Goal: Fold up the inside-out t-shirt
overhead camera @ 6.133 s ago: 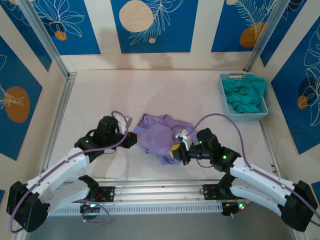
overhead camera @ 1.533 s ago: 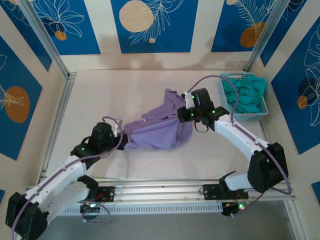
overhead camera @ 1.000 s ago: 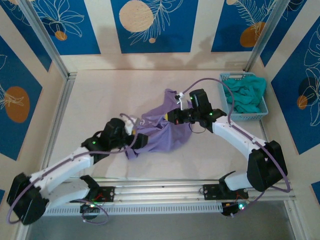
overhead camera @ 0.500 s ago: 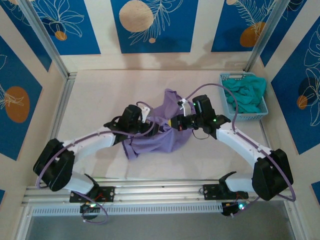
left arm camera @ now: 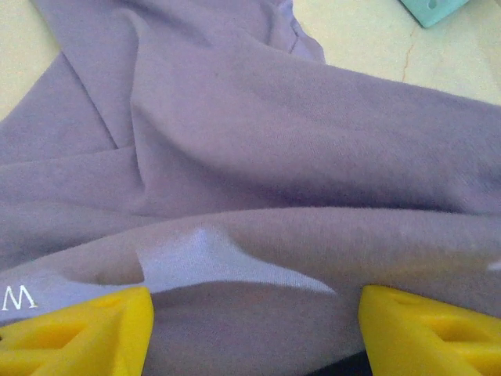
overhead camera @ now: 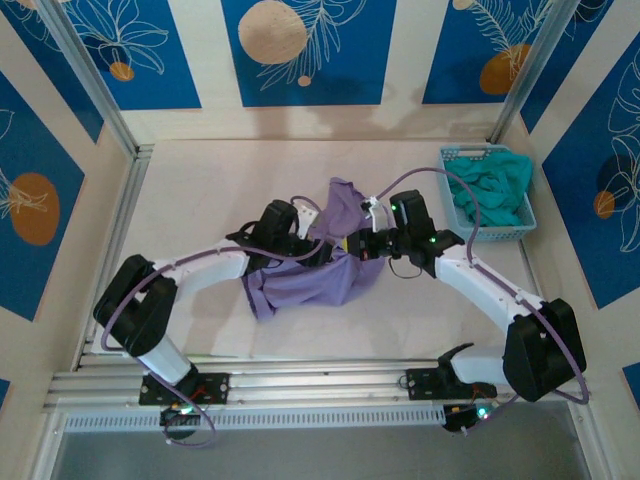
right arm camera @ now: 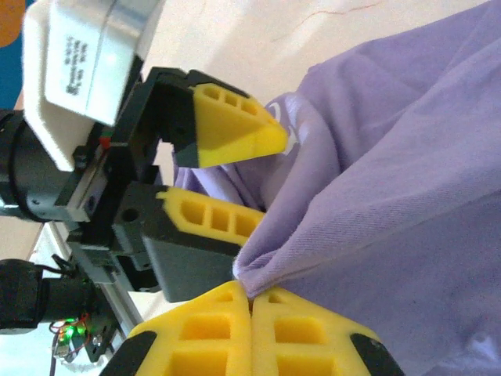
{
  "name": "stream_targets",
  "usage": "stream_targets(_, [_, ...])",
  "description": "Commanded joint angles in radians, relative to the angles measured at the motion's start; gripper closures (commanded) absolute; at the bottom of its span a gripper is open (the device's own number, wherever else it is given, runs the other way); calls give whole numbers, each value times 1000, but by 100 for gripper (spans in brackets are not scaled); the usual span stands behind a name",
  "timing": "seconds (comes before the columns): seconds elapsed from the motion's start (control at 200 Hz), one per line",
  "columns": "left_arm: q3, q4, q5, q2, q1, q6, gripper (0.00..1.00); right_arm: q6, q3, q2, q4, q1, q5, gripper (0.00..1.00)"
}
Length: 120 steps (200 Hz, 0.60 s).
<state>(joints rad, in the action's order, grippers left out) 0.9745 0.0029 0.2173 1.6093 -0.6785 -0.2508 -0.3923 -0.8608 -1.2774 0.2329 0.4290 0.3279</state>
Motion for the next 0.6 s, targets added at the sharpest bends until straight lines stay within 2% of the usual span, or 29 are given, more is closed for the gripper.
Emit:
stream_targets(0.0, [-40,-31,2,-58,23,19,29,12,0,21,23,-10,-1,100])
stream_targets(0.18, [-89,-115,-42,-86,38,39,27,22,-13,18,25,-17,-3,100])
stream_targets(0.33, [-148,-136,53,-115,30,53,29,18,-2,15,16,-20,0,100])
stream_targets(0.445, [-197,-135,126,-144,-14,66,30,13,14,16,21,-21,-12,100])
stream_targets(0.595, [-255,-108,202,-195,-85,64,31,14,37,19,87,-16,-126,96])
